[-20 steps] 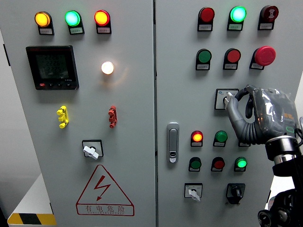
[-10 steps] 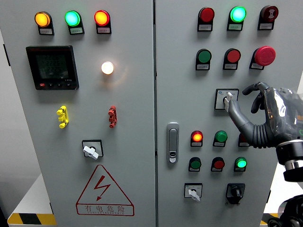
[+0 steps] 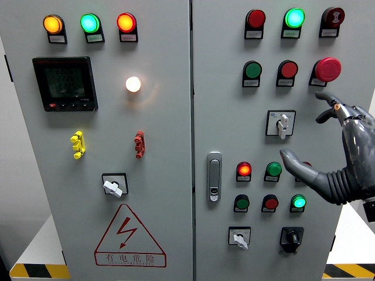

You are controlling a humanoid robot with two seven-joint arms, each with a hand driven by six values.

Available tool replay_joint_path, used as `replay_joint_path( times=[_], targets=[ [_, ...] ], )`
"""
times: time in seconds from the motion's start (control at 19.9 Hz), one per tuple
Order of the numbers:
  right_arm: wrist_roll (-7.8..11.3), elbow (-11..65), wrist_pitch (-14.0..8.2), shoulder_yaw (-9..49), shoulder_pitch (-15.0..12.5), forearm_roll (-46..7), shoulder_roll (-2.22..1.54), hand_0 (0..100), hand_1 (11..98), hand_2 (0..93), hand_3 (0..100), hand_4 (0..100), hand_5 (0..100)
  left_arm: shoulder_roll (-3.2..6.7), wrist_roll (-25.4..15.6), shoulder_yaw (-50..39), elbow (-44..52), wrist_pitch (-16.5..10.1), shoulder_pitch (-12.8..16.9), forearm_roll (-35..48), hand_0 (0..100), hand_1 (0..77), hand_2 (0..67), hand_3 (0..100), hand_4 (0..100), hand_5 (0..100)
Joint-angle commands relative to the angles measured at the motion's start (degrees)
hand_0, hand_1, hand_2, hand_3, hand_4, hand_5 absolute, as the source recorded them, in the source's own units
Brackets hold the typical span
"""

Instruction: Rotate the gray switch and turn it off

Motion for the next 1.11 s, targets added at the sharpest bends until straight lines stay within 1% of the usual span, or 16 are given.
replay_joint_path(
  times=[0.0, 0.2, 0.25, 0.35, 0.45, 0.5, 0.55, 0.65, 0.7, 0.75, 0.8, 0.96, 1.01, 1.06],
  targets=[
    [0.78, 2.4, 0.0, 0.1, -1.5, 0.0, -0.06, 0, 39.3, 9.8, 16, 9, 26, 0.0, 0.0, 0.0, 0.0, 0.0, 0.0, 0.1, 89, 0.0, 13.3, 19, 8, 11],
    [0.78, 4.6, -0.1, 0.5, -2.4, 0.0, -0.06, 0, 38.9, 9.0, 13, 9, 21, 0.0, 0.0, 0.0, 0.0, 0.0, 0.0, 0.1, 89, 0.0, 13.3, 19, 8, 11],
    [0.78, 5.4, -0.1, 0.9, -3.2, 0.0, -0.06, 0, 39.0, 8.8, 12, 8, 18, 0.0, 0.0, 0.0, 0.0, 0.0, 0.0, 0.1, 89, 0.0, 13.3, 19, 8, 11],
    [0.78, 6.2, -0.1, 1.1, -4.2, 0.0, -0.06, 0, 39.1, 8.6, 12, 8, 18, 0.0, 0.0, 0.0, 0.0, 0.0, 0.0, 0.0, 89, 0.0, 13.3, 19, 8, 11],
    [0.87, 6.3, -0.1, 1.1, -4.4, 0.1, -0.06, 0, 39.3, 8.4, 11, 8, 17, 0.0, 0.0, 0.0, 0.0, 0.0, 0.0, 0.0, 89, 0.0, 13.3, 19, 8, 11],
    [0.87, 6.5, -0.4, 1.2, -4.5, 0.0, -0.06, 0, 39.4, 8.4, 11, 8, 17, 0.0, 0.0, 0.0, 0.0, 0.0, 0.0, 0.0, 89, 0.0, 13.3, 19, 8, 11],
    [0.87, 6.9, -0.6, 1.2, -4.8, 0.0, 0.03, 0, 39.5, 8.3, 11, 8, 16, 0.0, 0.0, 0.0, 0.0, 0.0, 0.0, 0.1, 89, 0.0, 13.3, 19, 8, 11],
    [0.87, 8.0, -0.9, 1.2, -5.5, 0.1, 0.03, 0, 39.5, 8.3, 11, 8, 15, 0.0, 0.0, 0.0, 0.0, 0.0, 0.0, 0.0, 89, 0.0, 13.3, 19, 8, 11],
    [0.95, 8.1, -1.6, 1.2, -5.7, 0.1, 0.03, 0, 39.5, 8.3, 11, 8, 14, 0.0, -0.1, 0.0, 0.0, 0.0, 0.0, 0.1, 89, 0.0, 13.3, 19, 8, 11],
    [1.91, 8.1, -2.6, 1.1, -5.9, 0.1, 0.03, 0, 39.6, 8.5, 11, 8, 14, 0.0, 0.0, 0.0, 0.0, 0.0, 0.0, 0.1, 89, 0.0, 13.3, 19, 8, 11],
    [2.62, 8.2, -2.8, 1.1, -6.1, 0.0, 0.03, 0, 39.6, 8.6, 11, 8, 14, 0.0, 0.0, -0.1, 0.0, 0.0, 0.0, 0.1, 89, 0.0, 13.3, 19, 8, 11],
    [2.71, 9.6, -2.8, 1.2, -6.6, -0.6, 0.03, 0, 39.6, 9.2, 12, 8, 12, 0.0, 0.0, 0.0, 0.0, 0.0, 0.0, 0.1, 89, 0.0, 13.3, 19, 8, 11],
    [2.71, 9.7, -2.8, 1.2, -6.7, -0.7, -0.06, 0, 39.6, 9.2, 12, 8, 11, 0.0, 0.0, 0.0, 0.0, 0.0, 0.0, 0.1, 89, 0.0, 13.3, 19, 8, 11],
    [2.71, 10.1, -2.8, 1.2, -6.8, -0.7, -0.06, 0, 39.7, 9.2, 12, 8, 11, 0.0, 0.0, 0.0, 0.0, 0.0, 0.0, 0.1, 89, 0.0, 13.3, 19, 8, 11]
  ],
)
